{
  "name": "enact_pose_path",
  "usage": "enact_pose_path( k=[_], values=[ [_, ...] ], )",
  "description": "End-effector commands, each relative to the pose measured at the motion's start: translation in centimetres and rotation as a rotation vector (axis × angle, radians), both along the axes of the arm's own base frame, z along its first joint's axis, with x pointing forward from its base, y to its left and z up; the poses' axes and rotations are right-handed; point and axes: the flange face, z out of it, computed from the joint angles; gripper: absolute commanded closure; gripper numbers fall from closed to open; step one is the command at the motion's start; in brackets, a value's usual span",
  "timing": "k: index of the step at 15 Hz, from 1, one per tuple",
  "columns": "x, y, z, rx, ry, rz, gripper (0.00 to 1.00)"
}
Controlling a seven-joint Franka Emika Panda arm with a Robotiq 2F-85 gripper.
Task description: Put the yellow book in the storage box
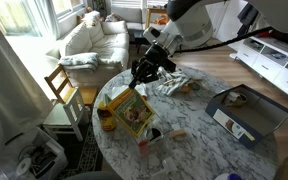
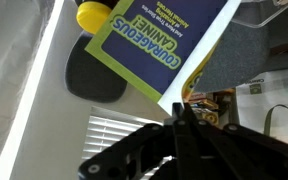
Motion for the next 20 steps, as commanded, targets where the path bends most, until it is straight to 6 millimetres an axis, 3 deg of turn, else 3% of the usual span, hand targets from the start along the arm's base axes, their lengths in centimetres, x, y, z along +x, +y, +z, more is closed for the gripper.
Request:
enact_pose_path(
  k=[1, 20],
  values=[
    [1.5, -0.2, -0.9, 0.033, -0.048, 0.054, 1.0],
    [4.9, 0.8, -5.6, 0.134, -0.201, 0.022, 1.0]
  ],
)
